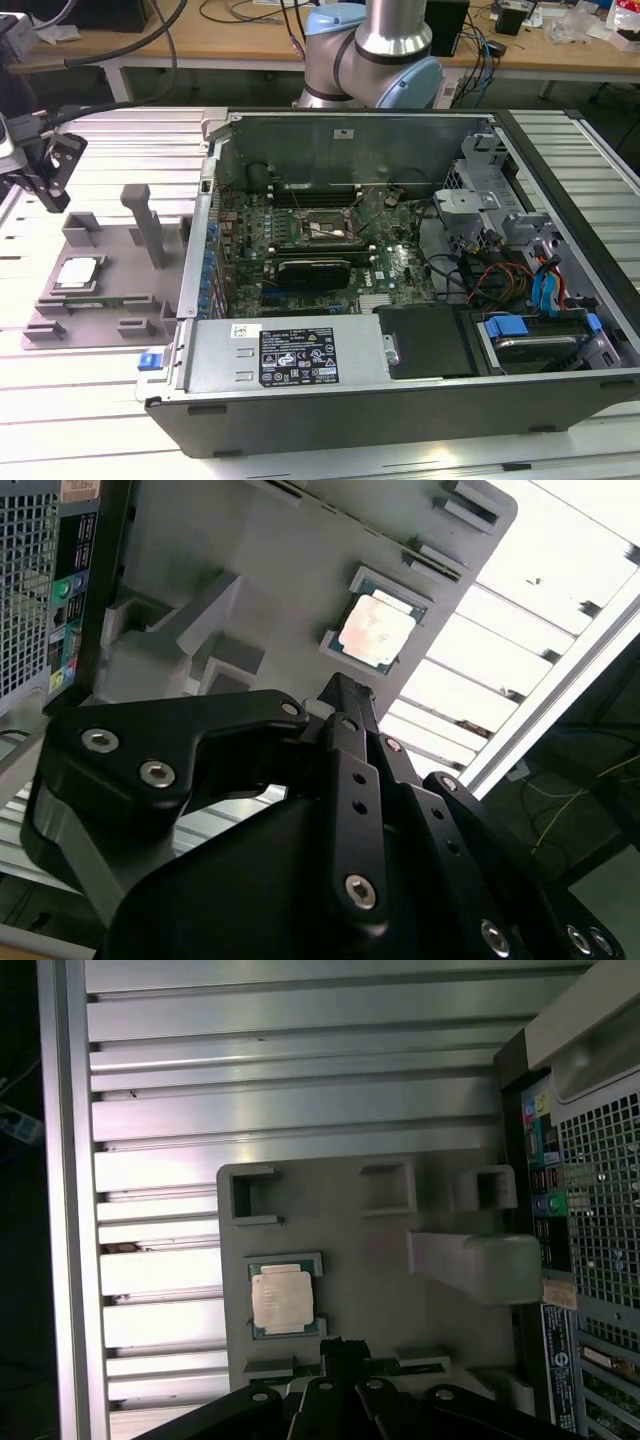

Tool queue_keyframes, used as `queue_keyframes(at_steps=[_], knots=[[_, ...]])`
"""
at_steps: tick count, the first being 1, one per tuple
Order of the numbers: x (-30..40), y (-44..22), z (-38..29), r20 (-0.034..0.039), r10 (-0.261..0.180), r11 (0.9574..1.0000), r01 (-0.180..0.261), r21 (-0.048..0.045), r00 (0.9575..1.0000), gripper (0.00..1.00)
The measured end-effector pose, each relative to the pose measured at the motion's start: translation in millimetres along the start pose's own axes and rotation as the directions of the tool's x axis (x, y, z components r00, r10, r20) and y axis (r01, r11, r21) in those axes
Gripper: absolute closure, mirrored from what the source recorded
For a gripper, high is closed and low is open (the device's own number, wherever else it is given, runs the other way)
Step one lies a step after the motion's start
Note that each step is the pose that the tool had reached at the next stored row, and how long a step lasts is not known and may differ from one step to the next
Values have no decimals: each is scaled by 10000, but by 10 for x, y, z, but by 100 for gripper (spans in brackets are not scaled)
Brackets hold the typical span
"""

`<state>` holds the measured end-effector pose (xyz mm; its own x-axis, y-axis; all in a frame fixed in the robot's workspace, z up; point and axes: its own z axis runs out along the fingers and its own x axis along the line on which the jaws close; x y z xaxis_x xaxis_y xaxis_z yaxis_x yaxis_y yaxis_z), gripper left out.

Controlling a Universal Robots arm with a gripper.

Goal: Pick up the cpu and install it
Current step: 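Pick up the cpu and move it towards the insertion slot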

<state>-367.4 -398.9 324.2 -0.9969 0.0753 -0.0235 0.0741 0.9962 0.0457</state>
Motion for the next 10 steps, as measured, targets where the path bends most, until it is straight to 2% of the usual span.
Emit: queue_keyframes(at_steps=[10], knots=[[135,-12,52,0,1,10000,-1,0,10000,89]])
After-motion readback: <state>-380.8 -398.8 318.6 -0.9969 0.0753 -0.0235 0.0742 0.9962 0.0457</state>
